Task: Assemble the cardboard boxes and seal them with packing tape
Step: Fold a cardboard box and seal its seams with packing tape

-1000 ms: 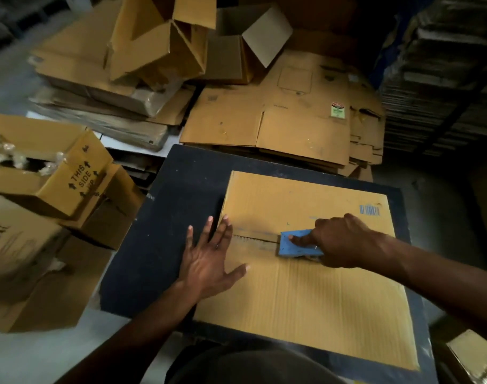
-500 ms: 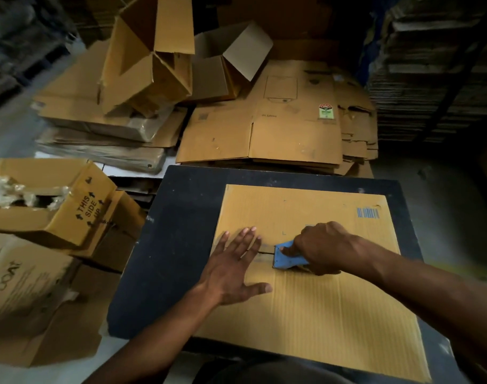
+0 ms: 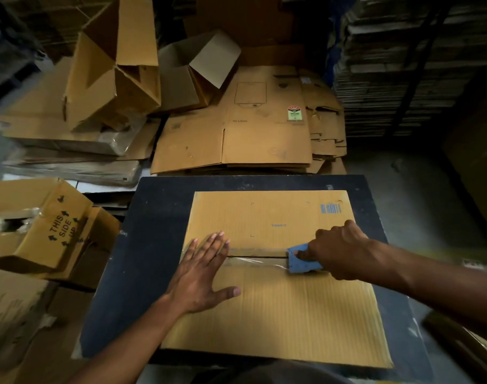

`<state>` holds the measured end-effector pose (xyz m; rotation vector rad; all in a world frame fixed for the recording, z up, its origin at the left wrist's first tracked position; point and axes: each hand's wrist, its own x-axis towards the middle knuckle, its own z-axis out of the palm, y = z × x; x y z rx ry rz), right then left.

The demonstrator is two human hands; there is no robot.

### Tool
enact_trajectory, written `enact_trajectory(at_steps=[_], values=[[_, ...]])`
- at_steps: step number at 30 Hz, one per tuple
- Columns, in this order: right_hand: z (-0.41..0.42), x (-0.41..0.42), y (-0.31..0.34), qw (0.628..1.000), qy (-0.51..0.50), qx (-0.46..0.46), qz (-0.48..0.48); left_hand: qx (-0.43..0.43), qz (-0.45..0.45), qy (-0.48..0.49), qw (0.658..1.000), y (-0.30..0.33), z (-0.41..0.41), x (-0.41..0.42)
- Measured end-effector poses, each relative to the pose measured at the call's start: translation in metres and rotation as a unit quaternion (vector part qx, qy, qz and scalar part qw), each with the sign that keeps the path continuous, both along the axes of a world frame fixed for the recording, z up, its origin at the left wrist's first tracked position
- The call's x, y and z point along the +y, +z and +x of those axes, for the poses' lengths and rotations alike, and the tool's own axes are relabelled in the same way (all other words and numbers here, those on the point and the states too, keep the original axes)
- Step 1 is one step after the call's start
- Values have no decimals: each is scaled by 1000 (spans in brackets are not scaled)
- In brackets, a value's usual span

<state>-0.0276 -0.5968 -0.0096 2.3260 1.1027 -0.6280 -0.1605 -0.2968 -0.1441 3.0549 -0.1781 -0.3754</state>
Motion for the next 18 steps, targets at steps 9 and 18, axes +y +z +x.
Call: enact_trajectory(at_steps=[9,18], values=[[12,-5,6,999,38,-2,10,-12,9,-10,1000,-2,0,0],[24,-10,-17,997,62,39,27,56,27,1,998,17,7,-57]])
